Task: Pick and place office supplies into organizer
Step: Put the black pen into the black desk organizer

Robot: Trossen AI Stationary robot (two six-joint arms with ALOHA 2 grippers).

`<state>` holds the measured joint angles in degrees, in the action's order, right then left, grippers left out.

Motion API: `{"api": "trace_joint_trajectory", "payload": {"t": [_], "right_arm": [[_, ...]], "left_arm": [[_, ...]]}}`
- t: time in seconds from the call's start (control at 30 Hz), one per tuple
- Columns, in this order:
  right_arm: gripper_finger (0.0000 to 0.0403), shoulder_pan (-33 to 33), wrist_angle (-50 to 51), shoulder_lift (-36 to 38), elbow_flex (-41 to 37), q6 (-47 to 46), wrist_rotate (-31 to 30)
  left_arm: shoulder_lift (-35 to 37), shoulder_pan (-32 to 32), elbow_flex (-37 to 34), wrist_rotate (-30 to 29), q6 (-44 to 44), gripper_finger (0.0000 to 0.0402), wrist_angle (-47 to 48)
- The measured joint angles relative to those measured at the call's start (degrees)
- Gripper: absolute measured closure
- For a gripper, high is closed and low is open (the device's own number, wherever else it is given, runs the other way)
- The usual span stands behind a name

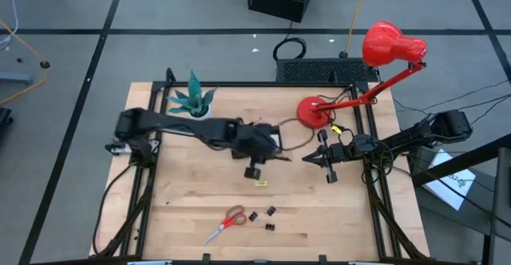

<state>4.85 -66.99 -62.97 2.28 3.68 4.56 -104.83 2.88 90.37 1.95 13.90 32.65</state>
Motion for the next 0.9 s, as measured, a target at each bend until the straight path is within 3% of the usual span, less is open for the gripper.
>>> {"api": "trace_joint_trajectory", "payload": {"t": [0.1,0.27,0.43,0.67,0.9], "right_arm": [[0.0399,0.01,0.21,0.02,0.0,0.0,0.0],[0.0399,0.02,-0.01,0.02,-0.01,-0.02,0.04],[0.0399,0.02,-0.01,0.02,0.0,-0.04,0.17],[0.0399,0.02,-0.08,0.02,-0.02,-0.13,0.13],[0.0399,0.02,-0.48,0.02,-0.01,-0.06,0.07]], "left_arm": [[4.71,-0.4,-1.15,-3.34,1.02,0.0372,0.4],[13.28,-2.19,-5.83,-3.85,0.51,0.0373,-4.28],[21.0,-5.21,-19.37,-3.52,-0.86,0.037,-16.46],[27.72,-10.6,-41.64,-0.38,-9.11,0.037,-41.93],[27.53,-12.29,-52.65,-1.34,-12.11,0.0369,-57.35]]}}
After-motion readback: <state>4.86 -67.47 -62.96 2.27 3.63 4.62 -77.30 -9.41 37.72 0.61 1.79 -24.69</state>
